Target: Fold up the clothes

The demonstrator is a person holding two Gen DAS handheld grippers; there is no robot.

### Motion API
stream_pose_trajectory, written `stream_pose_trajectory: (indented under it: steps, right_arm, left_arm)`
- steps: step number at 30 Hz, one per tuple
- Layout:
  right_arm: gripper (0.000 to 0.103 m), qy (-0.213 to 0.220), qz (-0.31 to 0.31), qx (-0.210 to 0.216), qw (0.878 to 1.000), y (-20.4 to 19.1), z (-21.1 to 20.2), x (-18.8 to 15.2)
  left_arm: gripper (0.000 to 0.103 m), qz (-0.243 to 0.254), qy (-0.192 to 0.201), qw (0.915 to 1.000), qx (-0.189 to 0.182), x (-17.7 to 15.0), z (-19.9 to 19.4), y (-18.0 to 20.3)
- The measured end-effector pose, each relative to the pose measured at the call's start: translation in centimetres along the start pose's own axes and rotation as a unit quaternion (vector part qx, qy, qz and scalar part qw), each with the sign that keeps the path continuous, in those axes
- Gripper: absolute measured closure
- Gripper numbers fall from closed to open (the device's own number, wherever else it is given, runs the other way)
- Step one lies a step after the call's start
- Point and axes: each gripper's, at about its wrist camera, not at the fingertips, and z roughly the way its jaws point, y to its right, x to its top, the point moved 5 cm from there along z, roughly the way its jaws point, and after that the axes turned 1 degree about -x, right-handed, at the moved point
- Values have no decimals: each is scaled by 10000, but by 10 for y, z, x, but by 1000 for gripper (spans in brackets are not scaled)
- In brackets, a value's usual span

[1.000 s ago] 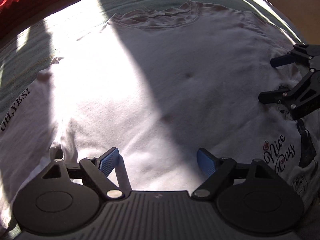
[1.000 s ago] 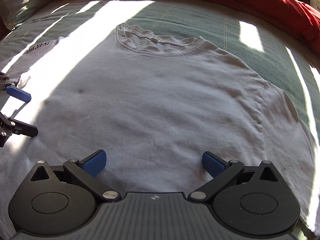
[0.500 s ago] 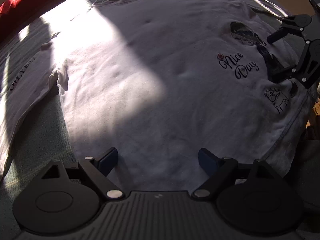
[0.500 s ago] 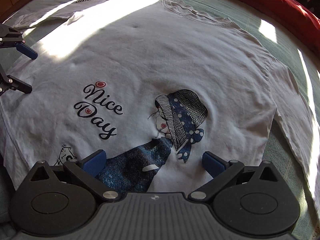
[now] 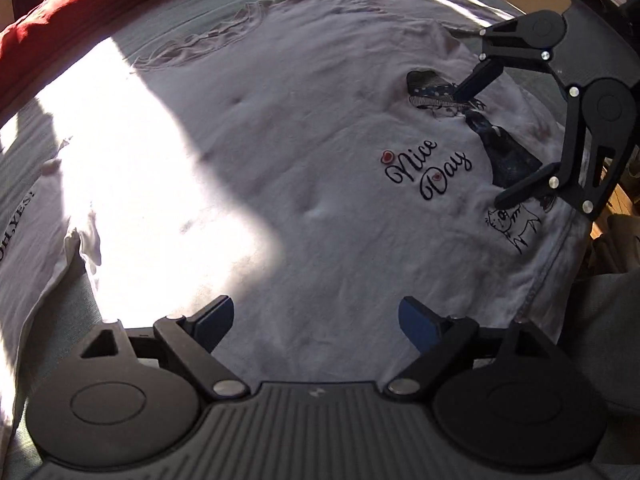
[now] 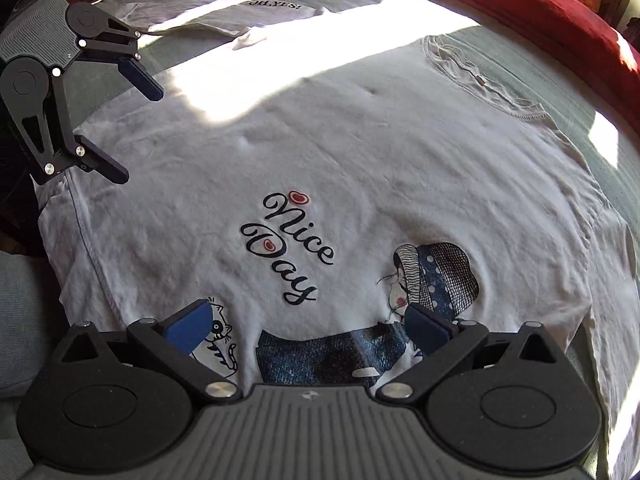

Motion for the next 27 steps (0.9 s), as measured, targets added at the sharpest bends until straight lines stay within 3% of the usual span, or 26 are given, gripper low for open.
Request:
stream_pose_trajectory:
  steps: [4, 8, 14, 17, 21, 27]
  right_arm:
    - [0, 39, -105, 45, 9999, -6, 19, 5]
    - [0, -182, -15, -89, 9998, -7, 12, -23]
    - [0, -824, 509, -191, 9951, -4, -10, -62]
    - [0, -1135, 840, -176, 9898, 0, -20, -77]
    - [0, -585, 829, -320, 9943, 16, -28, -48]
    - [0, -4, 696, -339, 9970, 57, 0, -7]
  left_arm:
    - [14, 378, 62, 9992, -84, -7, 7, 6]
    - [14, 683, 49, 9975, -183, -20, 11, 11]
    - [13, 393, -542, 9976, -181, -65, -8, 2]
    - [14, 118, -743, 9970, -186, -69, -18, -3]
    - [14, -263, -434, 9987, -68, -44, -24, -9]
    - [14, -967, 169, 9951, 157, 9, -9, -24]
